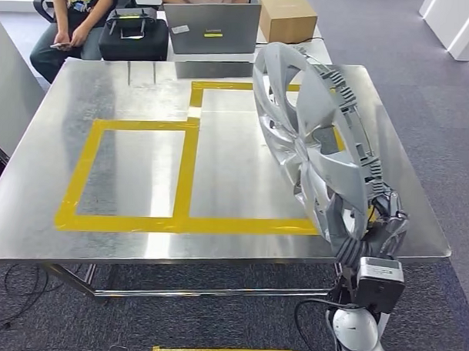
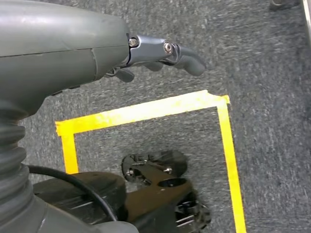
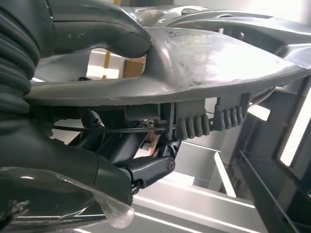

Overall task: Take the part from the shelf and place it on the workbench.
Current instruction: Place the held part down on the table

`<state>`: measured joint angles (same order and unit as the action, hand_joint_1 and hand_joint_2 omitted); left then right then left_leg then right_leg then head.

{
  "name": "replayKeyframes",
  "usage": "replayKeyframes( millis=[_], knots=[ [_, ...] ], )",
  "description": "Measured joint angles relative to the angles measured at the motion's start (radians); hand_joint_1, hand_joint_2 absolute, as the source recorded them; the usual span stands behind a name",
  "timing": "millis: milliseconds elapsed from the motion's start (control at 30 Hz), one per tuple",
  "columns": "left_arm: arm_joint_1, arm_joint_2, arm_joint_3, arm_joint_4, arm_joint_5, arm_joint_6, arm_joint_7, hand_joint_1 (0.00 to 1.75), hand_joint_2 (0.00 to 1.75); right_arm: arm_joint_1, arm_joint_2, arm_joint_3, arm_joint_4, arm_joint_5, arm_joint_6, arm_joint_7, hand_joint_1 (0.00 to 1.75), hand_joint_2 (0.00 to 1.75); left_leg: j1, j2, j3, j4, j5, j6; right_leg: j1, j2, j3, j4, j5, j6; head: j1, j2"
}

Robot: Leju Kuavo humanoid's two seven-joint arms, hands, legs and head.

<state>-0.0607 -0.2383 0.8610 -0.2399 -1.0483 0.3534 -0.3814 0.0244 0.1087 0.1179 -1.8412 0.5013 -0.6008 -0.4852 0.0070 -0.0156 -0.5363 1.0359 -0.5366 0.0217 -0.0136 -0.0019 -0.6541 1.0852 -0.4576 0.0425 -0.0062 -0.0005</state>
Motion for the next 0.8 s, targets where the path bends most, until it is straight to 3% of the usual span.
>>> replayKeyframes(
  millis=[100,400,600,800],
  knots=[
    [-0.002,0.001,0.0,0.0,-0.011,-0.008,0.012,0.0,1.75,-0.009,0.0,-0.002,0.037,0.059,0.017,0.048,1.75,1.75,-0.004,0.001,-0.003,0.001,-0.003,-0.006,0.001,0.004,0.023,-0.048,-0.008,-0.008,-0.002,0.0],
    [-0.015,0.003,-0.001,0.0,-0.037,-0.018,0.028,0.0,1.75,-0.062,-0.004,-0.003,0.155,0.164,0.034,0.113,1.75,1.75,-0.004,0.002,0.024,-0.031,-0.005,-0.004,0.003,0.005,0.038,-0.05,-0.022,-0.027,-0.002,0.0],
    [-0.027,0.003,-0.01,0.0,-0.067,-0.048,0.029,0.0,1.75,-0.124,-0.02,-0.002,0.245,0.242,0.061,0.176,1.75,1.75,-0.004,0.003,0.027,-0.033,-0.003,-0.018,0.004,0.006,0.041,-0.05,-0.022,-0.028,-0.002,0.0],
    [-0.03,0.004,-0.027,0.0,-0.086,-0.077,0.029,0.0,1.75,-0.194,-0.04,0.016,0.365,0.326,0.091,0.215,1.75,1.75,-0.004,0.002,0.028,-0.033,-0.002,-0.021,0.003,0.004,0.045,-0.052,-0.02,-0.027,-0.002,0.0]
  ],
)
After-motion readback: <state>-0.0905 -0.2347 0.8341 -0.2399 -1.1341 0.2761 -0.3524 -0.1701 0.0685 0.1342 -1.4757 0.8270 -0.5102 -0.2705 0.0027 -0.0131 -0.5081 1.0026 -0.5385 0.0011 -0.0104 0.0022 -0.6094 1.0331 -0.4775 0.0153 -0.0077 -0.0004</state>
